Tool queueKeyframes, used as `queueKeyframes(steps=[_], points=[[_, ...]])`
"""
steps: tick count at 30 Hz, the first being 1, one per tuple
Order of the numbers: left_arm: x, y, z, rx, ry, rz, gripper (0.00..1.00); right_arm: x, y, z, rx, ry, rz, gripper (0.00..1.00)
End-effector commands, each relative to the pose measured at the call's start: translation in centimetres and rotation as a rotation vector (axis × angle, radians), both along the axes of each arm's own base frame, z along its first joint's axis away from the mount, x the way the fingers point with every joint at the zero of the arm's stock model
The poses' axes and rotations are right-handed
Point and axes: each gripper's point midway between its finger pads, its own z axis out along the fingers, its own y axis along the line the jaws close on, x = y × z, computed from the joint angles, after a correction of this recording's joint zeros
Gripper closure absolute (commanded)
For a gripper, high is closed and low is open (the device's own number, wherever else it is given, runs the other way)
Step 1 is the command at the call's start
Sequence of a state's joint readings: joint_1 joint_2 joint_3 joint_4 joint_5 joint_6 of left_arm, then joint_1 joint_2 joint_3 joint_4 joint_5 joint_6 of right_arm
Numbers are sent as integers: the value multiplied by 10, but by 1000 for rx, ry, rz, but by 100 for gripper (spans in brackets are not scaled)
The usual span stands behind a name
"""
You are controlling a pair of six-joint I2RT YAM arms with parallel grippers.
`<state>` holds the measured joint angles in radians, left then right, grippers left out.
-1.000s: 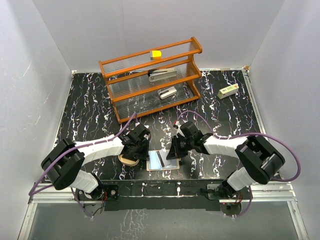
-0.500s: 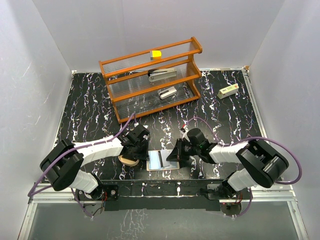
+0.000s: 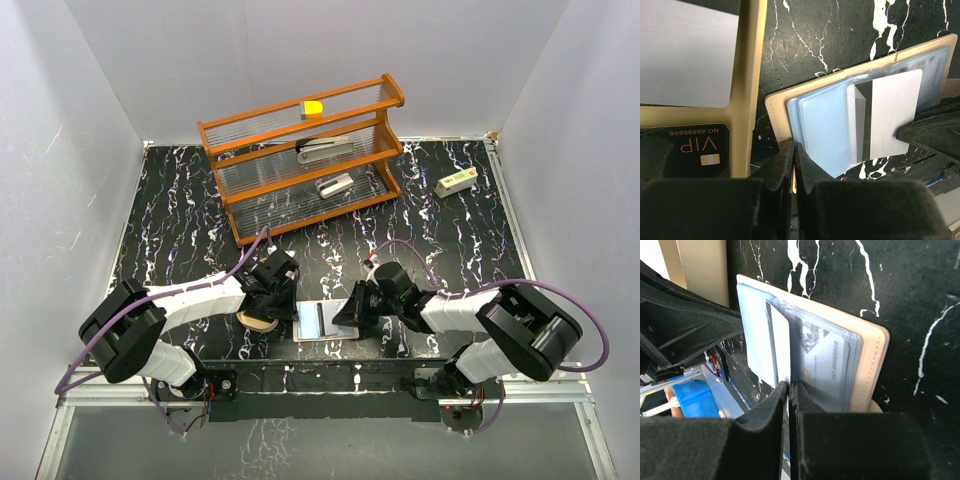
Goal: Put the credit cards into the card holder
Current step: Insert the credit card into the card holder.
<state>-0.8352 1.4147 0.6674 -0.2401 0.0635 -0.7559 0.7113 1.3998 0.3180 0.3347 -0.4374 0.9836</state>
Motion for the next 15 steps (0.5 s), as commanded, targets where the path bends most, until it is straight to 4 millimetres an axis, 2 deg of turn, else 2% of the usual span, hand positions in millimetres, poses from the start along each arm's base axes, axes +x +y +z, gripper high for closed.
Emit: queueKeyframes(steps=[1,4,10,15], points=[[-3,3,-4,16,-4,0,100,-15,-15,-32,-136,73,-30,97],[-3,3,-3,13,-3,-1,100,-15,-12,-32,-128,73,-42,96],[-3,3,-2,4,-8,4,100,-13,5,-20,-101,16,-38,86],[-3,3,-1,2,-9,3,100,0,-4,-14,-195,-38,-69,79]])
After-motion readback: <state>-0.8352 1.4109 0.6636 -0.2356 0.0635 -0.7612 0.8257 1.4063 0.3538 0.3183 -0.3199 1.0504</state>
